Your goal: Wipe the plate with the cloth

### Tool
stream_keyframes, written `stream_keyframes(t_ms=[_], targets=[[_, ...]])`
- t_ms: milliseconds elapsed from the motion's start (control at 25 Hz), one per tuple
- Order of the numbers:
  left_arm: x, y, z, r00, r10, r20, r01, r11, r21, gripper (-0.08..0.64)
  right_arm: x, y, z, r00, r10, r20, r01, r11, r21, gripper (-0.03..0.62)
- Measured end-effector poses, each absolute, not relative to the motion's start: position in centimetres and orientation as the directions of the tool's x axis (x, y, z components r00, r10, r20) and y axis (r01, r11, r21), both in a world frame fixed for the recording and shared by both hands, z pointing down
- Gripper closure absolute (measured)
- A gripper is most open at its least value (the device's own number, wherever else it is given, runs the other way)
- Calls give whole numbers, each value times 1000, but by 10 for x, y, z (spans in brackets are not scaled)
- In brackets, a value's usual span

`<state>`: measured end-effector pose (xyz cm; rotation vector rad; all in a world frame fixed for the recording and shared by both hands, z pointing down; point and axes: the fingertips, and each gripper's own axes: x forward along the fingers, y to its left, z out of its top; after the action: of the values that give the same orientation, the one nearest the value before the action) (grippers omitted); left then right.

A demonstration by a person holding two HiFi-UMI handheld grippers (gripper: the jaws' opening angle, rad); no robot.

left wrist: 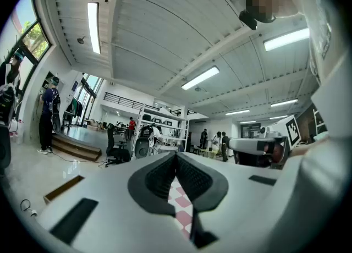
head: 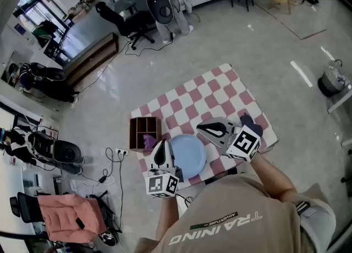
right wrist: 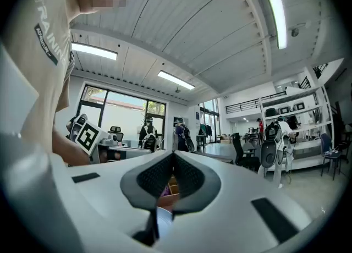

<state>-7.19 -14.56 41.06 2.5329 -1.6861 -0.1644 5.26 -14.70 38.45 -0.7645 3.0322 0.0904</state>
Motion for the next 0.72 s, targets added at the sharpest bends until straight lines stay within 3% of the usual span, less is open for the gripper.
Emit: stream_keyframes(t_ms=[720], targets=[[-66, -158, 426, 424, -905, -11, -894, -421, 154, 549, 35, -155, 414, -907, -413, 82, -409, 910, 68, 574]])
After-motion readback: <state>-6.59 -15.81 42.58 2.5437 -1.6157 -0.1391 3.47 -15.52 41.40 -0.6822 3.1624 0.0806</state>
